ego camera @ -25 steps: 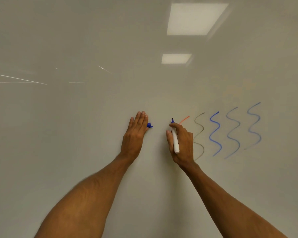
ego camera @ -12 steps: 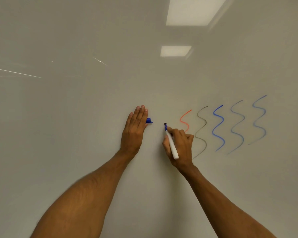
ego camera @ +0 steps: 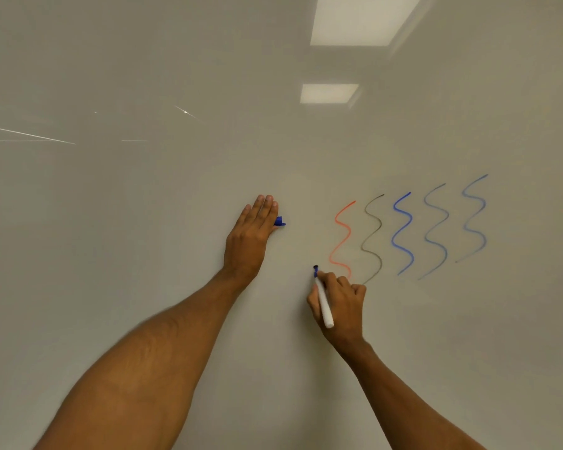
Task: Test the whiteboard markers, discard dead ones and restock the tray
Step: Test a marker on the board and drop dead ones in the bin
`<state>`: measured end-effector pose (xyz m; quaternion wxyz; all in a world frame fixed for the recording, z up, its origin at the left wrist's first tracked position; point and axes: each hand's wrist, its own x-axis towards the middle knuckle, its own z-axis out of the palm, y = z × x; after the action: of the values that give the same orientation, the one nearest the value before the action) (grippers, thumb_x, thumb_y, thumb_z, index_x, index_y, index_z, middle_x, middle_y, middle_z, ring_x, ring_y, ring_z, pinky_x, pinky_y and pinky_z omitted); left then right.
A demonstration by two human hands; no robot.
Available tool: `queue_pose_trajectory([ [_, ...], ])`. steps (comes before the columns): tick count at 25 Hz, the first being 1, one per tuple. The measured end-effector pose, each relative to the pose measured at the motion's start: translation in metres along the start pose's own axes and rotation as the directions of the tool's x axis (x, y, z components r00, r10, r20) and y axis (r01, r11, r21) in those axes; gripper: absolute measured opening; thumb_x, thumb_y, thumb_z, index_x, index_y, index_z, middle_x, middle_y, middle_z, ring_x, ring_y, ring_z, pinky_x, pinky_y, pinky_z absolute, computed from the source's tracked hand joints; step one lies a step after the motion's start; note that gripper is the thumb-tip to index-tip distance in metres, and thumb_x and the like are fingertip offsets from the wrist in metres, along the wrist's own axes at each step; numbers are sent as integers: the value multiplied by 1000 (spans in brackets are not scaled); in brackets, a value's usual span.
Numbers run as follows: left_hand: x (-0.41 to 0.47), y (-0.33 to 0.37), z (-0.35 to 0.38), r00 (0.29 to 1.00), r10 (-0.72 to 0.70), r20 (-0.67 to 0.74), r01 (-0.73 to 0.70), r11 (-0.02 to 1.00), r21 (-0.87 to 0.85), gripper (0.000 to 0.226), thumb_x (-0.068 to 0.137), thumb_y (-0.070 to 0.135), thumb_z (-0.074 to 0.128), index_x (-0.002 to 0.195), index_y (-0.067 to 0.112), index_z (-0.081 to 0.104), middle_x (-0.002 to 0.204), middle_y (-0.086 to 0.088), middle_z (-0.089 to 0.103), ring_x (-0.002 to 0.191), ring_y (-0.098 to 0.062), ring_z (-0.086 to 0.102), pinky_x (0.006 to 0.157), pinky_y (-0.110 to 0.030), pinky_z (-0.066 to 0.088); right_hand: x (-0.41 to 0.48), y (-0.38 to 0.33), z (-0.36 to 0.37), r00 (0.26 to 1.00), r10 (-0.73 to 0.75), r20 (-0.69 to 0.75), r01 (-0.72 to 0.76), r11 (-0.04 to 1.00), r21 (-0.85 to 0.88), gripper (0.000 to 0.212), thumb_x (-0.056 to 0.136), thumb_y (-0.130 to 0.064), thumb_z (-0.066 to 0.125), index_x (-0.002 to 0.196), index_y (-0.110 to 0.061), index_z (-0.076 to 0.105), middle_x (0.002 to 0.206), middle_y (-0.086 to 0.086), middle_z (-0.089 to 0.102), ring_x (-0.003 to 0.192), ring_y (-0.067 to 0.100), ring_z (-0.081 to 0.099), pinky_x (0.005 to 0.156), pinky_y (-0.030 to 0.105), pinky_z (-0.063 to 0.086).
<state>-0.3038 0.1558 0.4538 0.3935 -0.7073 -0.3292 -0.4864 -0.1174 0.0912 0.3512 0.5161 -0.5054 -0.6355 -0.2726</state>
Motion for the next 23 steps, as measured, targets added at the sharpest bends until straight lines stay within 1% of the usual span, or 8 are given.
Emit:
queue_pose_trajectory([
  [2, 2, -1, -7, 999, 16, 50, -16, 1000, 17, 62, 80, -3, 72, 136, 0, 47, 141, -13, 48, 132, -26, 44, 111, -36, 32, -13, -4, 0, 995, 100, 12, -101, 993, 54, 21, 81, -33, 47, 95, -20, 54, 64, -5, 54, 57, 16, 50, 63, 33, 27],
  [6, 5, 6, -17, 992, -24, 125, 22, 1000, 15, 57, 83, 1, 70, 135, -2, 48, 139, -16, 49, 129, -29, 48, 106, -39, 37, -22, -7, -1, 981, -66, 184, 52, 996, 75, 19, 85, -35, 46, 99, -22, 49, 62, -5, 57, 51, 15, 50, 63, 29, 32],
  [9, -8, 13, -25, 986, -18, 165, 11, 999, 43, 57, 80, 2, 73, 132, -1, 51, 137, -15, 52, 126, -28, 51, 105, -39, 34, -17, -6, -10, 970, -61, 233, 34, 992, 118, 25, 90, -30, 56, 111, -19, 49, 66, -4, 61, 52, 14, 47, 67, 28, 34],
  [11, -27, 16, -30, 979, 2, 202, -18, 997, 80, 59, 77, 3, 76, 131, 1, 53, 135, -14, 54, 125, -27, 53, 105, -39, 34, -20, -4, -14, 966, -138, 221, 111, 986, 128, 27, 89, -22, 62, 112, -21, 49, 79, 0, 65, 56, 15, 50, 68, 26, 37],
  [14, -65, 21, -35, 960, -34, 276, 4, 994, 106, 62, 74, 5, 79, 131, 3, 54, 134, -12, 56, 124, -25, 54, 104, -41, 37, -26, -2, -16, 927, -261, 267, 233, 963, 133, 50, 78, -2, 71, 120, -21, 52, 111, 5, 65, 71, 21, 60, 65, 25, 44],
  [18, -116, 30, -43, 929, -86, 361, 36, 989, 142, 61, 71, 13, 83, 126, 5, 59, 130, -11, 60, 119, -24, 58, 100, -43, 43, -37, -12, -13, 918, -220, 329, 121, 947, 296, 34, 89, -11, 47, 120, -17, 58, 121, 4, 58, 87, 20, 60, 72, 27, 49],
  [20, -138, 35, -49, 913, -109, 393, 53, 987, 152, 58, 70, 16, 83, 124, 6, 62, 127, -9, 62, 116, -23, 60, 98, -45, 45, -43, -20, -6, 915, -223, 336, 96, 930, 354, 22, 93, -20, 51, 113, -16, 59, 114, 3, 58, 86, 17, 60, 70, 26, 51],
  [23, -167, 40, -59, 886, -156, 436, 82, 980, 183, 56, 68, 19, 84, 120, 9, 65, 123, -7, 64, 113, -21, 62, 97, -47, 45, -57, -30, 9, 886, -247, 393, 75, 911, 404, 18, 95, -17, 52, 113, -15, 56, 110, 4, 57, 82, 20, 60, 67, 26, 49],
])
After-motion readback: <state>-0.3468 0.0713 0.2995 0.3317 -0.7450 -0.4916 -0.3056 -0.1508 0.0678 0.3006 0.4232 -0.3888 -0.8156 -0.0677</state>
